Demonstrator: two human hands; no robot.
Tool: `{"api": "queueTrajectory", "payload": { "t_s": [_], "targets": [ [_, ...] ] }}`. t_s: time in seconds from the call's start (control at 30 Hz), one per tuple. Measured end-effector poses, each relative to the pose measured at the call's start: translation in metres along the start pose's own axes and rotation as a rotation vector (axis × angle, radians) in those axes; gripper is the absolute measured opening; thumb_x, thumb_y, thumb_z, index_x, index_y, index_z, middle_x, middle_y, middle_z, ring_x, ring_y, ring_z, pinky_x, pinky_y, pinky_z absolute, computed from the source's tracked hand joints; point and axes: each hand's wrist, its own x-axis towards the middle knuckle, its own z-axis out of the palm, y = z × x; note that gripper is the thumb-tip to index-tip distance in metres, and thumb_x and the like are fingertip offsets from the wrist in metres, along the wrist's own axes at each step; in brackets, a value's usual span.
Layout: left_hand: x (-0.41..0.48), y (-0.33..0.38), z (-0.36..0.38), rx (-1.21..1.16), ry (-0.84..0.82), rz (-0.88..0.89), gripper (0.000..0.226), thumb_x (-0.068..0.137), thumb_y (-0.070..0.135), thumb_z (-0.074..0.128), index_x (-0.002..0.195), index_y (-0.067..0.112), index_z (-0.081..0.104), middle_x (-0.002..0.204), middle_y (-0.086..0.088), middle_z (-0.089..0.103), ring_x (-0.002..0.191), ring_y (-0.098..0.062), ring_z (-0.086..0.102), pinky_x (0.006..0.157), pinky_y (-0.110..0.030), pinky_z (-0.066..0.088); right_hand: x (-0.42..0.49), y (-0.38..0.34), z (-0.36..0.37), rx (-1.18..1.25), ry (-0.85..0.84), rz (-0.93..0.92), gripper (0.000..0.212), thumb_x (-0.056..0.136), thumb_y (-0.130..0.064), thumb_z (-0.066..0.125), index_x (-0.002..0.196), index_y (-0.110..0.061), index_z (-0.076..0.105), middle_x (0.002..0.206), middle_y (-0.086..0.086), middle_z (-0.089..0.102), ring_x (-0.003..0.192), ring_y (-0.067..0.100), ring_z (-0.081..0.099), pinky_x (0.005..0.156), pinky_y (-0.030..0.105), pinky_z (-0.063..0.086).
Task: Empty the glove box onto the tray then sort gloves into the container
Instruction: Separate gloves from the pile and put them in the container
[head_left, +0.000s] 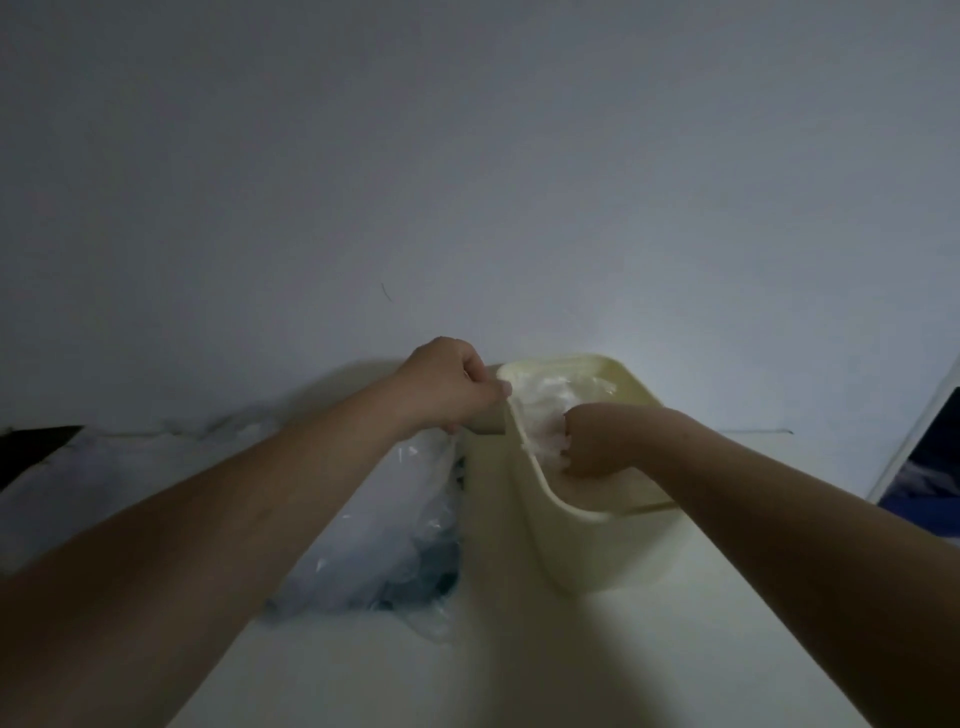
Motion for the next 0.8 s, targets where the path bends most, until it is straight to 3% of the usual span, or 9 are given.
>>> {"api": "queueTrajectory", "payload": {
  "t_s": [0.1,0.2,0.27,0.33,0.47,0.53,0.63,0.73,0.8],
  "targets": [
    [-0.018,0.006,0.009,-0.085,-0.117,0.026,0.03,0.088,0.041,0.081,0.105,0.019,0.068,0.094,-0.005,0.072,0.07,-0.018,0.072,0.059,-0.028,0.06,-0.014,0.009,-0.012,0.11,0.126,0.002,0.055,0.097,-0.044,0.063,0.145,-0.018,0.055,0.144,0.004,0.057,0.129,0.027,0.056,0.105,0.032,0.043],
    [-0.027,0.017,0.018,-0.01,-0.167,0.108,0.033,0.087,0.043,0.08,0.114,0.027,0.07,0.09,-0.001,0.069,0.066,-0.017,0.067,0.054,-0.028,0.053,-0.038,0.014,-0.031,0.122,0.228,0.002,0.06,0.092,-0.05,0.068,0.144,-0.022,0.057,0.148,0.0,0.055,0.13,0.024,0.056,0.105,0.032,0.044],
    [-0.029,0.024,0.026,0.097,-0.175,0.136,0.026,0.09,0.048,0.075,0.109,0.03,0.074,0.083,0.002,0.071,0.066,-0.019,0.07,0.057,-0.032,0.059,-0.056,0.012,-0.043,0.108,0.332,-0.002,0.051,0.093,-0.041,0.068,0.141,-0.025,0.059,0.147,-0.003,0.056,0.131,0.021,0.056,0.109,0.036,0.046],
    [-0.03,0.031,0.032,0.146,-0.198,0.129,0.021,0.094,0.047,0.071,0.098,0.027,0.077,0.068,0.002,0.069,0.052,-0.016,0.064,0.05,-0.028,0.054,-0.068,0.005,-0.051,0.17,0.441,-0.016,0.044,0.095,-0.024,0.063,0.138,-0.025,0.061,0.145,-0.004,0.059,0.13,0.019,0.056,0.108,0.035,0.047],
    [-0.036,0.033,0.033,0.103,-0.161,0.108,0.02,0.095,0.037,0.066,0.091,0.019,0.076,0.065,-0.005,0.07,0.046,-0.016,0.059,0.051,-0.028,0.051,-0.066,-0.025,-0.044,0.326,0.311,-0.057,0.04,0.1,-0.014,0.048,0.137,-0.014,0.063,0.138,0.007,0.064,0.124,0.024,0.061,0.102,0.032,0.049],
    [-0.041,0.026,0.028,0.056,-0.052,0.119,0.015,0.096,0.028,0.065,0.094,0.019,0.077,0.075,-0.002,0.074,0.055,-0.016,0.067,0.058,-0.032,0.058,-0.052,-0.031,-0.03,0.307,0.205,-0.031,0.045,0.102,-0.013,0.043,0.146,-0.015,0.055,0.144,0.01,0.058,0.127,0.027,0.058,0.098,0.032,0.047],
    [-0.052,0.002,0.014,0.048,0.157,0.164,0.016,0.094,0.017,0.061,0.097,0.029,0.072,0.093,0.013,0.071,0.077,-0.004,0.066,0.066,-0.019,0.051,-0.029,-0.027,-0.008,0.159,0.062,0.003,0.044,0.105,-0.012,0.04,0.147,-0.01,0.052,0.149,0.012,0.053,0.132,0.029,0.054,0.102,0.032,0.042],
    [-0.069,-0.035,-0.004,0.207,0.119,0.21,0.017,0.097,0.02,0.062,0.111,0.025,0.071,0.109,0.009,0.068,0.095,-0.008,0.065,0.078,-0.023,0.048,-0.009,-0.021,0.015,0.074,-0.016,0.031,0.048,0.107,-0.016,0.035,0.155,-0.014,0.044,0.158,0.011,0.044,0.141,0.031,0.046,0.116,0.042,0.035],
    [-0.08,-0.064,-0.008,0.474,-0.002,0.19,0.03,0.099,0.029,0.064,0.127,0.021,0.069,0.136,0.0,0.061,0.121,-0.019,0.06,0.095,-0.03,0.048,-0.001,-0.022,0.023,0.06,-0.03,0.056,0.053,0.108,-0.017,0.032,0.161,-0.016,0.031,0.165,0.01,0.033,0.147,0.032,0.038,0.12,0.048,0.032]
  ]
}}
